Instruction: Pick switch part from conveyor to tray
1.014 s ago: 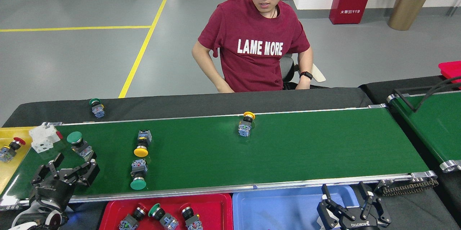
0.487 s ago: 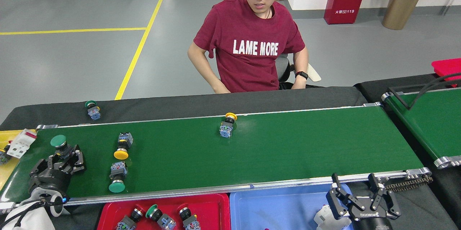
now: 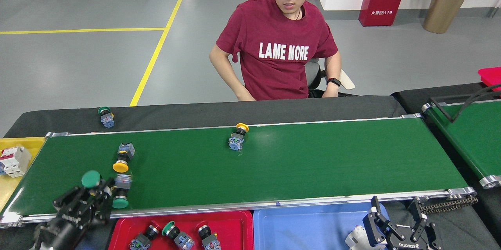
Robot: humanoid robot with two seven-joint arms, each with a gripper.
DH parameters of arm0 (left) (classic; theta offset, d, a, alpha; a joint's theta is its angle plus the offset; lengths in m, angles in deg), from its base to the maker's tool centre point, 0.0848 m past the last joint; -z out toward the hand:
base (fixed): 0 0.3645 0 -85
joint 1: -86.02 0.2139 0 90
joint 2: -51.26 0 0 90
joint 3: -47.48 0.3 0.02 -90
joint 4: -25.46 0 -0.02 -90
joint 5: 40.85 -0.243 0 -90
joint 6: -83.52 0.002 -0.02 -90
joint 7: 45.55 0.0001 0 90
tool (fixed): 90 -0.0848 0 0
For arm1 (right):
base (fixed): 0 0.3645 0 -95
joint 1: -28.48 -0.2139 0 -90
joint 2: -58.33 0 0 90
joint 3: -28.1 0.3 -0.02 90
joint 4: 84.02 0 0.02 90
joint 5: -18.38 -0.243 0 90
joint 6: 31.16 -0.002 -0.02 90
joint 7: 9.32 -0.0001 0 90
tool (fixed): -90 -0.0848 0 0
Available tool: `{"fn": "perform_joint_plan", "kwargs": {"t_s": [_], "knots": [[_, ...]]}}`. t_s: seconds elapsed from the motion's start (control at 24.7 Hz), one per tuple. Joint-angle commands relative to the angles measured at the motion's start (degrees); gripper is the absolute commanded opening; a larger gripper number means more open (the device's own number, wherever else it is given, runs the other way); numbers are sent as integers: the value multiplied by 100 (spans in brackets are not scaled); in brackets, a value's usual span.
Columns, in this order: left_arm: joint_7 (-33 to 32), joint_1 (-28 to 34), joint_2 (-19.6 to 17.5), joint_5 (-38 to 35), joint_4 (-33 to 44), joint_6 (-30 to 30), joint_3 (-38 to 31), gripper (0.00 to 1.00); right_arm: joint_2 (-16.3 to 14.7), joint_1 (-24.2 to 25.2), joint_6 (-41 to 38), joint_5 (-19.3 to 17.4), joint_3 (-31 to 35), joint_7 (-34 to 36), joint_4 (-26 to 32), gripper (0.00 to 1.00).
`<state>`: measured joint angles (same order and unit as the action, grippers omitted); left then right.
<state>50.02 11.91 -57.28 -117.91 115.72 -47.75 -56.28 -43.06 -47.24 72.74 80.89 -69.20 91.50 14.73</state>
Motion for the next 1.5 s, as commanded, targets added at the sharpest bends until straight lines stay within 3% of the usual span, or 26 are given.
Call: {"fn": "perform_joint_plan", "kwargs": {"t_s": [0.0,0.08,0.12,0.16,0.2,0.49,0.69,0.81,1.01,1.1,1.18,1.34,1.46], "knots": [[-48,406,27,104,501,-374,6,25,-39,-22,-27,24,18,43,91,99],[-127,696,282,95,712,-374,164,67,-39,-31,-36,33,18,43,127,99],[-162,722,405,95,773,-374,217,82,-30,-31,-36,33,27,43,171,99],[-171,758,510,95,852,-374,225,96,-39,-40,-36,33,18,43,179,99],[-171,775,598,95,914,-374,208,100,-39,-40,-36,33,27,43,179,99],[-171,784,914,86,975,-303,-38,100,-101,-48,-203,33,36,-431,258,99],[-171,652,1248,86,958,997,-715,100,-92,-66,-247,33,45,-581,258,99],[-171,353,1187,-28,747,1867,-935,100,-92,-172,-247,41,45,-598,258,99],[-171,221,994,-37,527,1920,-944,100,-496,-418,-256,270,45,-836,258,99],[-179,63,932,-46,404,1964,-952,100,-496,-435,-256,279,45,-836,258,99],[-179,-403,756,-54,-106,1982,-979,100,-435,-470,-256,270,45,-836,258,99],[-179,-1457,-184,-46,-1828,1920,-926,100,-285,-470,-256,270,45,-836,258,99],[-162,-1975,-615,-37,-2645,1911,-768,100,-268,-470,-256,270,45,-844,258,99]]}}
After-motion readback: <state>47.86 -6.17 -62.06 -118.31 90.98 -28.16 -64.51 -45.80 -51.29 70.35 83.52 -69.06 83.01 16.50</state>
